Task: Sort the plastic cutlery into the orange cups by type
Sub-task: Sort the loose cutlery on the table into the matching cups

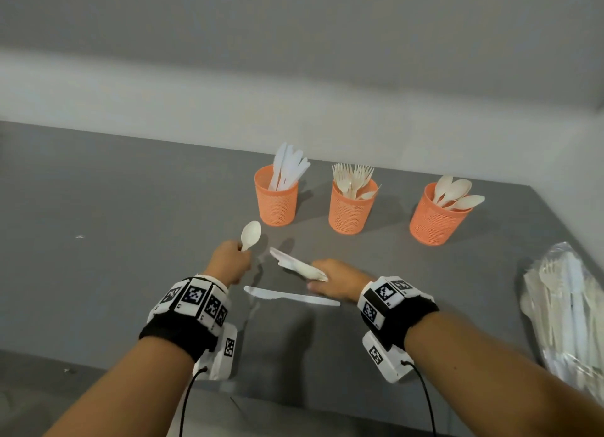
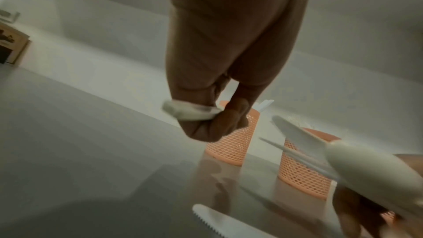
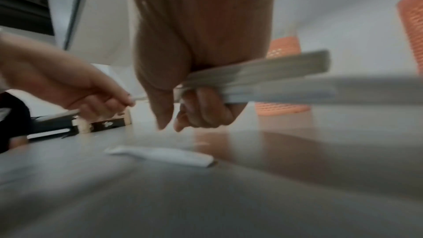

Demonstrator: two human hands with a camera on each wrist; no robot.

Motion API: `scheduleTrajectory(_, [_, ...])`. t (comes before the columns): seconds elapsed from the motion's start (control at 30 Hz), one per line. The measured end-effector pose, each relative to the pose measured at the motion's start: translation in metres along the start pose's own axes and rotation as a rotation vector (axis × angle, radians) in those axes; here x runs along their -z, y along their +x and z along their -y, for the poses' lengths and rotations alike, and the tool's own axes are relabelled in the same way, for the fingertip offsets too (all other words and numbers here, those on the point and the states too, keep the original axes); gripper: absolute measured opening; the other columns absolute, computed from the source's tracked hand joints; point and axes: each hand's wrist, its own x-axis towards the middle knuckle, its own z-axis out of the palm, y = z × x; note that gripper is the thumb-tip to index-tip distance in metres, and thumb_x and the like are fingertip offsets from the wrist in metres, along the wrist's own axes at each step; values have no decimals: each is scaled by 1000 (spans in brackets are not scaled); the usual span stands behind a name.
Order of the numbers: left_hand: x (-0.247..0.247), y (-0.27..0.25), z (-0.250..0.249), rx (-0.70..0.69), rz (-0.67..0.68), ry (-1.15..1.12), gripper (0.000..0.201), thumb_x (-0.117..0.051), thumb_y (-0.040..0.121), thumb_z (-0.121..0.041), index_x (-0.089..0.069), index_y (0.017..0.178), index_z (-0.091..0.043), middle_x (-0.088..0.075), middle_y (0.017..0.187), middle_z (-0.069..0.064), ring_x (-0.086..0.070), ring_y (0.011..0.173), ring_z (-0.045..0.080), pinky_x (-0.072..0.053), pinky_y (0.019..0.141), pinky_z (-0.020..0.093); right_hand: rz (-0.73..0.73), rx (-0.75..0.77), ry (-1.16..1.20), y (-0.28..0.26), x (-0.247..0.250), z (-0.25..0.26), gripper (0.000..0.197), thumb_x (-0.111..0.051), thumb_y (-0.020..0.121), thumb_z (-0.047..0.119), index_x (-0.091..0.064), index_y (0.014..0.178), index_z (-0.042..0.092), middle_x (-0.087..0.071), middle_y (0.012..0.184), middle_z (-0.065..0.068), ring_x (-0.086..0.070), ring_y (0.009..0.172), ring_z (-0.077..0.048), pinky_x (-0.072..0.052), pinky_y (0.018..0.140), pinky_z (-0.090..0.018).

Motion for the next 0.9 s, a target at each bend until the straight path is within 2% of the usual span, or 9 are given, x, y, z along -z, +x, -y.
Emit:
scheduleTrajectory(0.1, [-1,-2,-3,-18,-17,-87,25,-43,91,-9,-42,66,-9,-44,61,7,-36,50,20,-32,44,25,46,31,-89,-4,-9,8,29,-70,76,27,-59,95,9,-60,87,-9,-54,77,-22,-40,65,-30])
scheduleTrajectory(0.23, [-4,-7,-11,-62,-11,-182,24,-44,91,-8,-43,68,-8,-42,60,7,-35,47,20,-32,44,24,51,-3,-162,-2,-13,13,9,-60,76,16,-53,76,9,-54,71,-9,-52,66,-26,-33,53,-27])
scheduleTrajectory(0.4, [-10,-11,-22,-100,-15,-267,29,-45,94,-10,-41,65,-10,-42,59,7,-36,49,20,-34,46,26,20,-50,-229,-7,-10,7,21,-57,82,15,-48,101,8,-59,101,-16,-58,88,-33,-38,67,-32])
scheduleTrajectory(0.47, [-12,-13,-25,-114,8,-324,29,-45,95,-12,-41,65,-10,-42,59,6,-36,49,19,-34,47,27,40,-76,-144,-12,-4,1,17,-55,84,16,-44,96,11,-57,96,-15,-59,91,-33,-40,68,-32])
scheduleTrajectory(0.53, [-15,-15,-28,-124,34,-398,29,-46,95,-13,-41,67,-11,-41,59,6,-36,49,17,-35,47,27,15,-104,-9,-18,4,-3,12,-51,88,16,-52,95,6,-57,91,-15,-60,92,-34,-41,68,-31])
scheduleTrajectory(0.63, [-24,-18,-35,-124,96,-546,28,-50,94,-16,-42,68,-12,-41,59,4,-37,43,11,-35,42,23,-110,-156,324,-22,17,-5,22,-44,94,19,-51,76,8,-51,69,-6,-52,63,-20,-38,56,-25])
scheduleTrajectory(0.7, [-34,-22,-43,-120,153,-623,27,-52,93,-18,-43,69,-13,-40,58,3,-37,38,7,-35,39,20,-208,-150,643,-19,23,-3,27,-41,95,15,-48,69,11,-50,63,-6,-50,57,-19,-44,59,-29])
scheduleTrajectory(0.8, [-55,-33,-60,-149,238,-659,27,-56,91,-25,-44,70,-14,-38,56,2,-35,41,8,-34,39,18,-330,-136,941,-16,28,4,20,-37,95,9,-49,80,7,-52,67,-8,-55,55,-20,-50,60,-36])
scheduleTrajectory(0.9, [-72,-42,-77,-219,275,-643,24,-62,87,-26,-48,73,-13,-41,55,0,-35,42,8,-33,38,17,-465,-91,718,-16,26,11,13,-41,96,16,-44,108,10,-53,78,-6,-56,60,-21,-48,48,-29])
